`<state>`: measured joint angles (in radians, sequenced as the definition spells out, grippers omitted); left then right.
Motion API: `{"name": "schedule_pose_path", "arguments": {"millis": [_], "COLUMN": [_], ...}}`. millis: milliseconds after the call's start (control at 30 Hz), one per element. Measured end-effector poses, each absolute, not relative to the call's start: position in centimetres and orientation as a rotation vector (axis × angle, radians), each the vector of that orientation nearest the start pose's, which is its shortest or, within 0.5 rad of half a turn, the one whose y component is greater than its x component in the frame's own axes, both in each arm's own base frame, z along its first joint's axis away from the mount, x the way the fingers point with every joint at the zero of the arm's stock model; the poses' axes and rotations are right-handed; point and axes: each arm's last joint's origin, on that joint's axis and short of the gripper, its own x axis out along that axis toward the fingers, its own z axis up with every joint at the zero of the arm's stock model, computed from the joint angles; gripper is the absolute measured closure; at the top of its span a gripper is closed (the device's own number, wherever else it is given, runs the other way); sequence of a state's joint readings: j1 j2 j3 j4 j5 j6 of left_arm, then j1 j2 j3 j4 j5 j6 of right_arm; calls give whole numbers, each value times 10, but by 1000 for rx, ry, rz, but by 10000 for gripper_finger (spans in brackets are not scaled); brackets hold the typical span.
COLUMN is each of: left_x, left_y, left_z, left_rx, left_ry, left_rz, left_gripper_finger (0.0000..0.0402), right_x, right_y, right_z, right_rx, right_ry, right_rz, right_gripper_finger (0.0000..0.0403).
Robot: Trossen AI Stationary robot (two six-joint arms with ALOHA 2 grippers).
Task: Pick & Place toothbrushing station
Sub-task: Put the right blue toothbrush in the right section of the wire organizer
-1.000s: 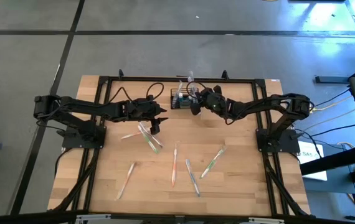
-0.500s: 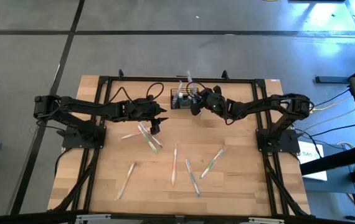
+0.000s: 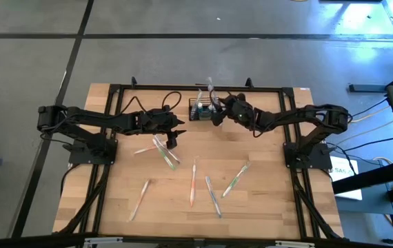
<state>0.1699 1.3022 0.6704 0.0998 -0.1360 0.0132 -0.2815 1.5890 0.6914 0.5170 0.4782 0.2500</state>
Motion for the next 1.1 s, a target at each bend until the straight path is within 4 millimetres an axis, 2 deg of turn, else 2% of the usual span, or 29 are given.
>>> {"name": "schedule_pose_path", "arguments": {"millis": [167,300,433,767,933,1100], "left_x": [262,262,262,262,262,262], "left_y": [49,49,49,49,49,49], "left_z": [213,213,213,213,213,213], "left_rx": [4,4,4,4,4,4], "left_ry": [536,536,536,536,536,536], "left_rz": [295,295,295,295,295,295], "left_gripper_finger": [233,233,233,233,233,233], "right_x": [296,303,311,321,320,323], "right_y": [-104,-106,-106,-111,-112,-118], "right_z": [182,191,200,223,222,208], "right_rx": [219,253,261,271,284,287], "right_ry": [275,265,315,448,464,503], "right_rz": [-807,-719,-677,-743,-773,-804], "right_gripper_finger": [227,216,194,132,129,128]}}
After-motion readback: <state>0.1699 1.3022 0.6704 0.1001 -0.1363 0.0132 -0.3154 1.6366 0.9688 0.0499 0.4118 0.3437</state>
